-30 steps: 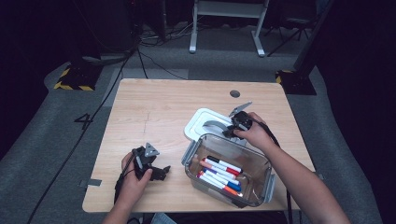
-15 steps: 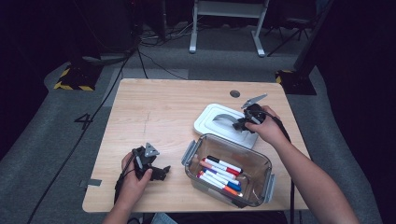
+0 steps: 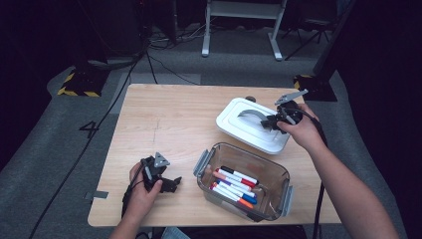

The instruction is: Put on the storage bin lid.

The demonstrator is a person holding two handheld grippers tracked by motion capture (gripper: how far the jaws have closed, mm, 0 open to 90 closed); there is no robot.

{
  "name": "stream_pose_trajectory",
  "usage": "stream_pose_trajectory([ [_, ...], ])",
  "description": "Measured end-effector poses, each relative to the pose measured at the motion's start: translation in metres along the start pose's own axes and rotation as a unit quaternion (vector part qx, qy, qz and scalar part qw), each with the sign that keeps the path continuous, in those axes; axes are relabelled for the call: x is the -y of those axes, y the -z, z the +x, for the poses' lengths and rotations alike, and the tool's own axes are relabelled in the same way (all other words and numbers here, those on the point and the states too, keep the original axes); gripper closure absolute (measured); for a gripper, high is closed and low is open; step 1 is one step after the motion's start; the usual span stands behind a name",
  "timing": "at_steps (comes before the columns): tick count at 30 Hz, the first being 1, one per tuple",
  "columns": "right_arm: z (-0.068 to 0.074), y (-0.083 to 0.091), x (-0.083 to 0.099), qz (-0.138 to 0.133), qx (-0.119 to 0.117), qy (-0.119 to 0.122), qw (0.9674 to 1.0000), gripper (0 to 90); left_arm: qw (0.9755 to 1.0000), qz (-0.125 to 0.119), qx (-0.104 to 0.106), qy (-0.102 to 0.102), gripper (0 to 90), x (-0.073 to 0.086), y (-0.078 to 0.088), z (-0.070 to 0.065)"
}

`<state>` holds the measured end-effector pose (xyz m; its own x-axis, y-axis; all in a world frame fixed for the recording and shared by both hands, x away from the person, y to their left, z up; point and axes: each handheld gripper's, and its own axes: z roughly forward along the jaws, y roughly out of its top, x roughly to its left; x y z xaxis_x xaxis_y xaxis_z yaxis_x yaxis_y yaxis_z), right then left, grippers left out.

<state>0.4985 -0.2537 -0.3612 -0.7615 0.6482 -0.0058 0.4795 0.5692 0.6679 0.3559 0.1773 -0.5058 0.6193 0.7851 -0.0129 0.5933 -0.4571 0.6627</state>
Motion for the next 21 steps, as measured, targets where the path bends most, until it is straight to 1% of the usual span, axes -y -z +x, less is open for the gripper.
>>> stream_pose_trajectory([
  [2, 0.000, 0.009, -0.002, -0.006, 0.003, 0.003, 1.0000, 67.6, 1.0000, 0.000, 0.000, 0.000, 0.0, 0.000, 0.000, 0.000],
  [4, 0.002, 0.017, -0.004, -0.012, 0.002, 0.000, 0.9999, 67.6, 1.0000, 0.000, 0.000, 0.000, 0.0, 0.000, 0.000, 0.000],
  [7, 0.006, 0.029, -0.005, -0.022, -0.002, 0.002, 0.9998, 67.6, 1.0000, 0.000, -0.001, 0.000, 0.0, 0.000, 0.000, 0.000],
  [11, 0.014, 0.041, -0.007, -0.030, -0.007, 0.008, 0.9995, 67.6, 1.0000, 0.000, 0.000, 0.000, 0.0, 0.000, 0.000, 0.000],
  [15, 0.025, 0.054, -0.009, -0.039, -0.013, 0.012, 0.9991, 67.7, 1.0000, 0.000, 0.000, 0.000, 0.0, 0.000, 0.000, 0.000],
  [21, 0.049, 0.069, -0.009, -0.043, -0.024, 0.027, 0.9984, 67.6, 1.0000, 0.000, 0.000, 0.000, 0.0, 0.000, 0.000, 0.000],
])
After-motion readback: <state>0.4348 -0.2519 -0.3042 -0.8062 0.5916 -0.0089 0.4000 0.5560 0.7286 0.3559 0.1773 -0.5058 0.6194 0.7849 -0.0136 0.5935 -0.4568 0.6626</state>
